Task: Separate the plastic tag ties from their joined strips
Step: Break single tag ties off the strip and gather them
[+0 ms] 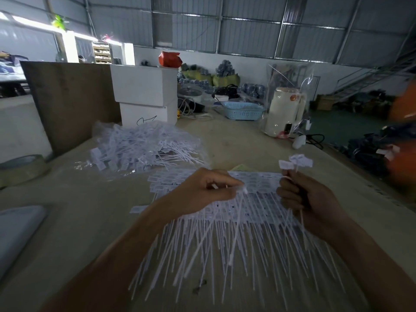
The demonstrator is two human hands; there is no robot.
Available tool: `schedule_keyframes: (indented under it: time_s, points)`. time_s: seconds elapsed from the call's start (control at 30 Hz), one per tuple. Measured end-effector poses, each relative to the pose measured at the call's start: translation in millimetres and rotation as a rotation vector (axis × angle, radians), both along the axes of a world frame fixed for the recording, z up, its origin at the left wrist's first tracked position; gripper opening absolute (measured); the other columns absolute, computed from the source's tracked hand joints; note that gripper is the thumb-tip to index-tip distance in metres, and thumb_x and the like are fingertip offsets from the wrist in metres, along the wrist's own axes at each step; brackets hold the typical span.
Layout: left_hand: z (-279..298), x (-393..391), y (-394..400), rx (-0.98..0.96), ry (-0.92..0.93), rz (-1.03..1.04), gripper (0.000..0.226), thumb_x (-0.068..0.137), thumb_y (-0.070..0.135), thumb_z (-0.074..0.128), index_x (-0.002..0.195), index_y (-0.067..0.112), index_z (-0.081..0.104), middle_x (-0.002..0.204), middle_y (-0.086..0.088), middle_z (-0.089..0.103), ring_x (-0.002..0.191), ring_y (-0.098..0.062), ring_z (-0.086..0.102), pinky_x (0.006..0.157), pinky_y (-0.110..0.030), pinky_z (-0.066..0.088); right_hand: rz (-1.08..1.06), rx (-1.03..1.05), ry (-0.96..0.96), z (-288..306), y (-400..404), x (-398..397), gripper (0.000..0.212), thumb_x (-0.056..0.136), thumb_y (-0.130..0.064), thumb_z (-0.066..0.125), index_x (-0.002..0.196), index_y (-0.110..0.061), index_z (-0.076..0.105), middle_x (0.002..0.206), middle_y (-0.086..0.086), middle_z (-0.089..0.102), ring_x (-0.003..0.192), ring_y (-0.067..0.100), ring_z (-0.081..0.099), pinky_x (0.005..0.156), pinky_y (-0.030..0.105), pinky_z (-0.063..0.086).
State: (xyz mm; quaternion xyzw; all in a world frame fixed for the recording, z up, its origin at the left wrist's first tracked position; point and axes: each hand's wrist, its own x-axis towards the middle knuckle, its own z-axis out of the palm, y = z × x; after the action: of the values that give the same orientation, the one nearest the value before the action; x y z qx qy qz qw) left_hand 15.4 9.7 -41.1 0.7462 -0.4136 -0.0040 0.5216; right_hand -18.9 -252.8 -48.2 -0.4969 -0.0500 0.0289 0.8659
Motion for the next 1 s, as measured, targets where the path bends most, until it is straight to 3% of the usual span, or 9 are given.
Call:
schedule_keyframes:
  time_s: [0.07,0.13,0.3,0.47,0.6,0.77,0.9,1.0]
  points:
    - [-1.3,1.7,0.2,-0.017,0.001,0.055,0.029,0.092,0.007,0.066,0.12,0.009,0.07,0.099,-0.004,0.069,0.087,-0.02,0.065,0.071,-0.029,0.05,0.074,0.002,-0.004,-4.7,11.7,-2.1,0.016,0.1,-0.023,0.045,0.088,-0.014,0.05,0.069,-0.003,0.018,0.05,0.006,0.018,0.037,0.016,0.025]
    - [-2.9,2.0,-0.4,-0.022,-0.033,0.117,0.03,0.09,0.01,0.069,0.12,0.014,0.071,0.097,0.003,0.07,0.087,-0.017,0.066,0.076,-0.035,0.054,0.141,-0.069,-0.012,-9.2,18.8,-4.7,0.02,0.105,-0.031,0.044,0.094,-0.017,0.054,0.067,-0.002,0.024,0.048,0.007,0.022,0.035,0.018,0.027]
    - [-4.5,0.3,-6.6,-0.073,-0.153,0.275,0.024,0.079,0.02,0.082,0.102,0.02,0.074,0.089,0.008,0.073,0.083,-0.005,0.068,0.071,-0.027,0.055,0.136,-0.274,0.066,-18.6,31.1,-5.0,0.036,0.097,-0.047,0.055,0.108,-0.013,0.06,0.066,-0.003,0.017,0.047,0.009,0.016,0.036,0.019,0.023]
    - [-6.5,-8.4,-12.9,-0.015,-0.381,0.324,0.018,0.078,0.023,0.083,0.094,0.019,0.075,0.086,0.013,0.071,0.08,-0.001,0.065,0.07,-0.017,0.05,0.185,-0.452,0.051,-22.2,43.8,-10.4,0.055,0.077,-0.068,0.072,0.09,-0.015,0.072,0.065,-0.002,0.016,0.051,0.013,0.015,0.039,0.022,0.023]
    - [-5.4,-13.2,-15.1,0.068,-0.461,0.267,0.018,0.085,0.024,0.075,0.102,0.021,0.073,0.096,0.012,0.072,0.084,0.0,0.066,0.073,-0.02,0.052,0.152,-0.382,-0.013,-21.6,47.5,-12.6,0.035,0.088,-0.05,0.069,0.076,-0.016,0.071,0.063,-0.001,0.016,0.049,0.011,0.018,0.04,0.022,0.021]
    - [-9.8,-9.4,-10.0,0.273,-0.606,0.384,0.03,0.088,0.029,0.068,0.117,0.025,0.064,0.111,0.01,0.068,0.094,-0.011,0.062,0.081,-0.032,0.049,0.08,-0.333,0.023,-21.5,44.0,-11.5,0.029,0.092,-0.038,0.063,0.081,-0.011,0.07,0.061,-0.003,0.019,0.048,0.01,0.02,0.039,0.021,0.02]
    - [-8.4,-10.8,-7.1,0.304,-0.71,0.449,0.029,0.089,0.036,0.067,0.114,0.021,0.071,0.11,0.002,0.072,0.095,-0.021,0.069,0.077,-0.035,0.056,0.082,-0.346,0.025,-23.0,44.0,-10.5,0.03,0.09,-0.04,0.064,0.081,-0.013,0.07,0.061,-0.003,0.021,0.049,0.012,0.022,0.039,0.022,0.022]
    - [-6.2,-12.4,-7.9,0.324,-0.802,0.438,0.025,0.09,0.03,0.063,0.107,0.016,0.074,0.1,0.0,0.073,0.088,-0.022,0.069,0.066,-0.034,0.058,0.068,-0.418,-0.011,-23.2,43.6,-11.1,0.031,0.095,-0.038,0.059,0.079,-0.016,0.072,0.067,0.005,0.019,0.06,0.023,0.013,0.039,0.022,0.026]
